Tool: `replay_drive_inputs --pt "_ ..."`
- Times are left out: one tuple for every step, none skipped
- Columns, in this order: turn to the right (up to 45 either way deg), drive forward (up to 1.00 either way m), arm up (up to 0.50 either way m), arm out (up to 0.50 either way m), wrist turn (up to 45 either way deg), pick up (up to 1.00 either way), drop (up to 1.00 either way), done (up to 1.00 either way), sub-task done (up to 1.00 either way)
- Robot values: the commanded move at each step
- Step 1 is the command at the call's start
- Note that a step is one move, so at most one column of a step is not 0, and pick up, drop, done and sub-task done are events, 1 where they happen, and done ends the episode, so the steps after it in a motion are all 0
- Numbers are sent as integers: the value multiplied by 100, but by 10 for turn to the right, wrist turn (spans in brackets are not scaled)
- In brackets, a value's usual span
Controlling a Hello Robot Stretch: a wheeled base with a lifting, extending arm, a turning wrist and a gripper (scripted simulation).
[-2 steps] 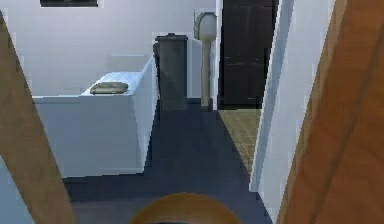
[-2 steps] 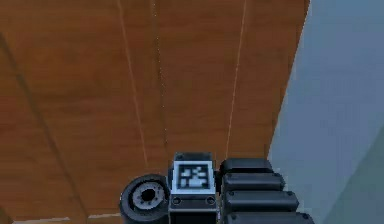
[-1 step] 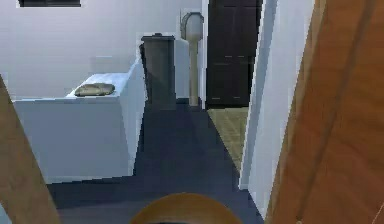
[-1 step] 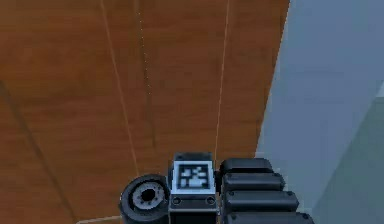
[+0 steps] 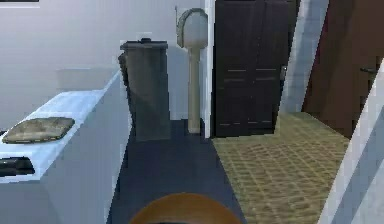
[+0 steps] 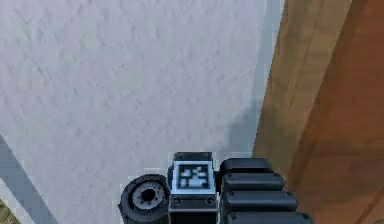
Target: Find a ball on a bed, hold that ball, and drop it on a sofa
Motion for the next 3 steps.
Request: replay_drive_inputs --pt "0 100 0 0 0 0 0 0 0" --pt "180 0 0 0 0 0 0 0 0" --pt "0 5 0 0 0 0 0 0 0"
